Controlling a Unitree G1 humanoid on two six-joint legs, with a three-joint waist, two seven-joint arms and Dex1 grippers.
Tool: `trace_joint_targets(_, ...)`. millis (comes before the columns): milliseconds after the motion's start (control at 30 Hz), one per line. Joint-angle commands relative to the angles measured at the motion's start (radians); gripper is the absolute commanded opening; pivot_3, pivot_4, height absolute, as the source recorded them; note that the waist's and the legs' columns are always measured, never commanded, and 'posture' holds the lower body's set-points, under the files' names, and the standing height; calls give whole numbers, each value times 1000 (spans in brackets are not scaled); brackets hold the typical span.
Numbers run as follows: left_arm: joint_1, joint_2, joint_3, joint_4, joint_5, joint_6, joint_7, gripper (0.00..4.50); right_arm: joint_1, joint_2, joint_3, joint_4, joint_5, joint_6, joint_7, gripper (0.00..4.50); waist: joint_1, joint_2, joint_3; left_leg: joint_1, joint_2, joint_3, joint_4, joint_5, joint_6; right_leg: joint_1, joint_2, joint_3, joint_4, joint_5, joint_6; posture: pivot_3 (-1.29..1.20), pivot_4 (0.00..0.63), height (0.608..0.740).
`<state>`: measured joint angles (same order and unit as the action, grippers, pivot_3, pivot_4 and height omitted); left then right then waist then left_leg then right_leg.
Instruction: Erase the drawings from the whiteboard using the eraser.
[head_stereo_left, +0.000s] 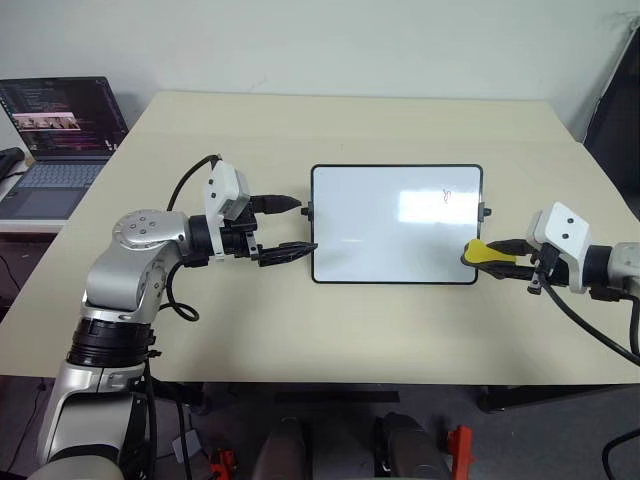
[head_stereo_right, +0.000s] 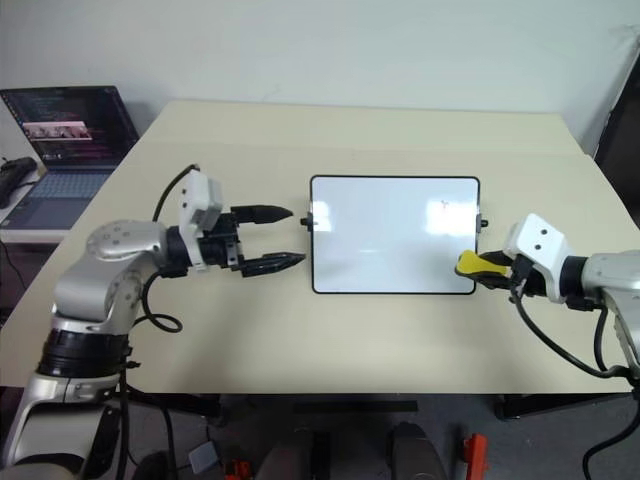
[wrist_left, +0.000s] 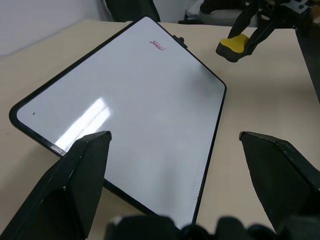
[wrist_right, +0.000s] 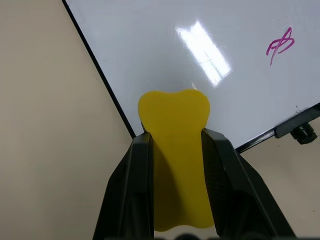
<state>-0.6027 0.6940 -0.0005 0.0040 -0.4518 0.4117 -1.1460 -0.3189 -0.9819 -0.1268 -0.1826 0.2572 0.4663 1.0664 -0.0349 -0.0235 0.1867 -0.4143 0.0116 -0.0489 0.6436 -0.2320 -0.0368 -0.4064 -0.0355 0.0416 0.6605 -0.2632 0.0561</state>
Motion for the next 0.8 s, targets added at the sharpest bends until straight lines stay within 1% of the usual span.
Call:
trace_joint_targets(33,-10,17,20,-34,-8,2,-3,4500,-41,-19,-25,17,0,-35,-6,1003,1,0,0,0,0,0,0,0,0,0,0,0,0,0,0,0,150,740)
trace_joint_targets(167,2,21,26,-47,-11,10,8,4500,-72,-15,-12,45,-2,-46,-6,1003,3,0,0,0,0,-1,0,0,0,0,0,0,0,0,0,0,150,740)
trace_joint_targets(667,10,19,30,-64,-17,21,21,4500,-85,3,8,44,3,-47,-19,1003,4,0,0,0,0,0,1,0,0,0,0,0,1,0,0,0,150,740)
trace_joint_targets(733,8,18,29,-62,-17,20,19,4500,-105,23,4,47,4,-48,-44,1003,3,0,0,0,0,-1,1,0,0,0,0,0,1,0,0,0,150,740)
trace_joint_targets(800,5,17,28,-59,-17,18,18,4500,-149,65,1,68,-10,-62,-105,1003,-1,0,0,0,0,0,1,0,0,0,0,0,2,0,0,0,150,740)
